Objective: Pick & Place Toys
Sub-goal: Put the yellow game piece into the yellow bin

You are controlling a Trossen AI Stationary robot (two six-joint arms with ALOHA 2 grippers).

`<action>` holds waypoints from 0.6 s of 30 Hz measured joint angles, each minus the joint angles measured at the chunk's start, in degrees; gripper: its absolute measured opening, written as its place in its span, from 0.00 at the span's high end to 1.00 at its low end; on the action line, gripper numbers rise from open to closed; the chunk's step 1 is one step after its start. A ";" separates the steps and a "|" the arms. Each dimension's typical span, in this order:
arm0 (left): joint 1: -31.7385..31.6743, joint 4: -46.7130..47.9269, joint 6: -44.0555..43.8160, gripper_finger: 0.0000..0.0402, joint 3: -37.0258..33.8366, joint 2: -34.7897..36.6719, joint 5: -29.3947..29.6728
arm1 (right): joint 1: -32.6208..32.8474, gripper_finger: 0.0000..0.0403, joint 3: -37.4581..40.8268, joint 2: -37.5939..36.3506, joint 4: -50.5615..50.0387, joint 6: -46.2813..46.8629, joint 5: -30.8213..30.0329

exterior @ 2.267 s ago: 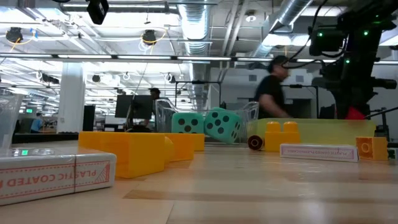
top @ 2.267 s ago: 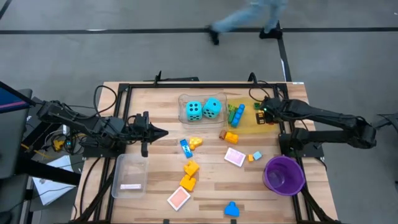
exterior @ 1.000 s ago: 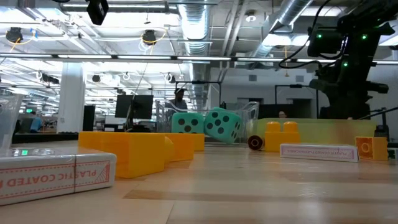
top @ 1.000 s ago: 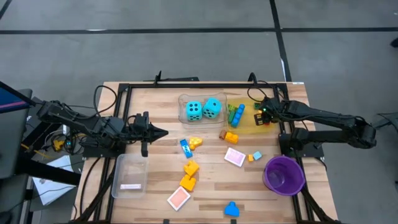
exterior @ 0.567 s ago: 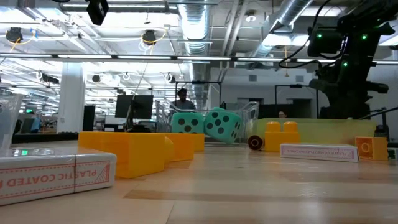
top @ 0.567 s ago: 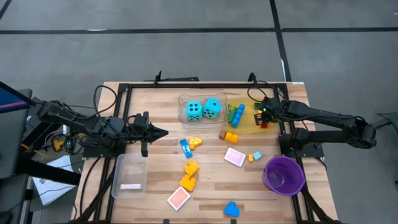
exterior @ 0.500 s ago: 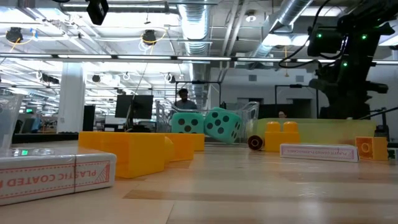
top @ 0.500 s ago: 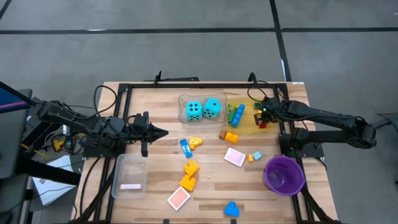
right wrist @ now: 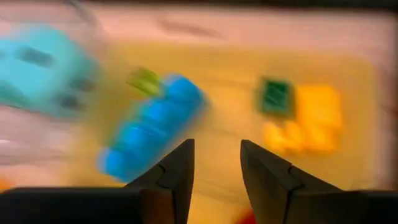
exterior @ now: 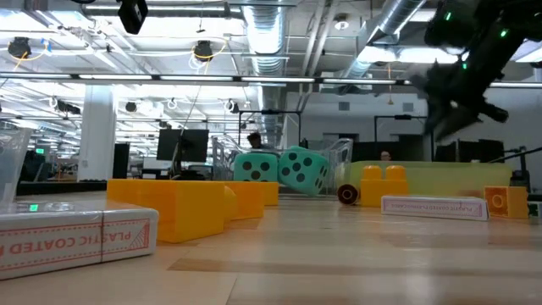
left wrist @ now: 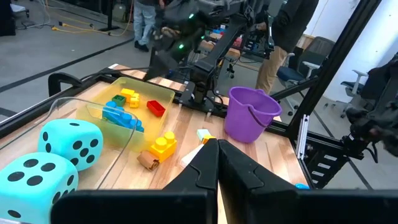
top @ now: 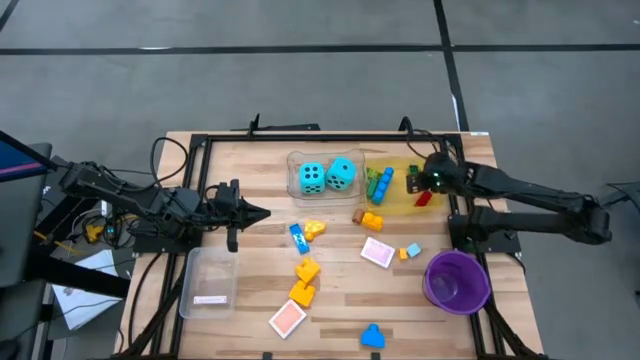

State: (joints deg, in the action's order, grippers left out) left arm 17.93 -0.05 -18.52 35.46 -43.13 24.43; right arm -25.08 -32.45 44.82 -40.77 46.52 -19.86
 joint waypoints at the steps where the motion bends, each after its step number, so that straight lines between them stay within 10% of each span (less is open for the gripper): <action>1: 0.00 0.00 0.00 1.00 0.00 0.00 0.01 | 1.23 0.70 0.00 -1.40 2.43 -0.60 -0.34; 11: 0.00 0.00 -0.14 1.00 0.00 0.00 0.02 | 15.30 0.70 -0.04 -11.59 33.97 -13.33 -1.63; 18: 0.00 0.02 -0.15 1.00 0.00 0.00 0.01 | 20.89 0.70 -0.07 -12.64 37.47 -13.42 -1.37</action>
State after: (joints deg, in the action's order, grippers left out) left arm 17.93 -0.03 -18.68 35.46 -43.13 24.43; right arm -4.19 -32.51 32.18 -3.30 33.10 -21.23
